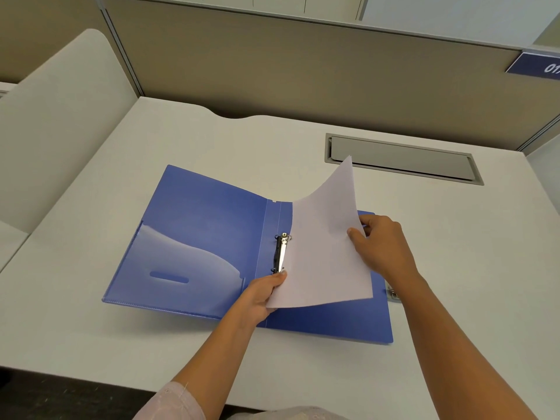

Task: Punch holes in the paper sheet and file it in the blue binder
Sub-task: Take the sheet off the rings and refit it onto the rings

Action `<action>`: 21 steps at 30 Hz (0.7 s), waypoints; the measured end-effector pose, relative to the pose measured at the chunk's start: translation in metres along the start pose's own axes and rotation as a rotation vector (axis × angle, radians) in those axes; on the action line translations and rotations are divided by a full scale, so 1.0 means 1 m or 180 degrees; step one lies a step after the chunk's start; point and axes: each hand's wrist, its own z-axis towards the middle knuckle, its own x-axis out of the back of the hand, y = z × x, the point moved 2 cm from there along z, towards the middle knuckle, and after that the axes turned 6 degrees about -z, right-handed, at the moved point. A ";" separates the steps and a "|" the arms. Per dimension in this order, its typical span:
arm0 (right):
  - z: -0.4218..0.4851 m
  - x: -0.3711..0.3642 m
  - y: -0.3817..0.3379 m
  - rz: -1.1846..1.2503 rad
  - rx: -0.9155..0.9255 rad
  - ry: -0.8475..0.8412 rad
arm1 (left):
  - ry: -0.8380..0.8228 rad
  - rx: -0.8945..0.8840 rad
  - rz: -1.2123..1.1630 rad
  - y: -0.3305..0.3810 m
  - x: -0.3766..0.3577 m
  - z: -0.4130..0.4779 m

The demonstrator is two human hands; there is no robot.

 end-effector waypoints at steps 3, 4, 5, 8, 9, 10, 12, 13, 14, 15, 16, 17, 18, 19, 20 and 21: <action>0.000 0.001 0.000 -0.0020 0.0029 -0.0009 | 0.0002 0.0028 0.0050 0.001 0.002 0.000; 0.000 0.002 -0.001 -0.0015 0.0036 -0.0007 | -0.0006 0.0030 0.0063 0.001 0.002 0.000; 0.000 0.002 -0.001 -0.0006 0.0045 0.0000 | -0.0024 0.0024 0.0085 0.001 0.001 0.000; 0.000 0.004 -0.002 0.0067 0.0089 0.0013 | -0.0119 -0.0003 0.0199 0.001 -0.003 0.002; 0.000 0.004 -0.002 0.0086 0.0099 0.0010 | -0.0133 -0.0004 0.0232 0.001 -0.004 0.001; 0.000 0.003 -0.002 0.0099 0.0102 0.0008 | -0.0119 -0.0007 0.0275 0.001 -0.005 0.000; 0.000 0.003 -0.001 0.0107 0.0098 0.0001 | -0.0064 0.0001 0.0336 0.002 -0.007 -0.001; 0.000 0.003 -0.001 0.0100 0.0088 -0.0004 | -0.0033 0.0011 0.0361 0.002 -0.007 -0.001; 0.000 0.002 0.000 0.0090 0.0076 -0.0008 | -0.0007 0.0022 0.0377 0.001 -0.008 -0.002; 0.000 0.002 0.001 0.0086 0.0068 -0.0013 | -0.0001 0.0036 0.0367 0.001 -0.008 -0.001; 0.000 0.002 0.001 0.0089 0.0065 -0.0016 | -0.0007 0.0058 0.0345 0.001 -0.009 -0.001; 0.000 0.001 0.002 0.0092 0.0061 -0.0017 | -0.0018 0.0078 0.0316 0.001 -0.010 -0.001; 0.000 0.001 0.002 0.0089 0.0059 -0.0017 | -0.0020 0.0096 0.0290 0.001 -0.011 -0.002; 0.000 0.001 0.003 0.0079 0.0061 -0.0014 | -0.0012 0.0108 0.0275 0.001 -0.012 -0.001; 0.000 0.001 0.003 0.0069 0.0059 -0.0008 | -0.0014 0.0133 0.0258 0.001 -0.012 -0.001; 0.000 0.001 0.004 0.0067 0.0051 -0.0001 | -0.0022 0.0161 0.0252 0.001 -0.012 -0.001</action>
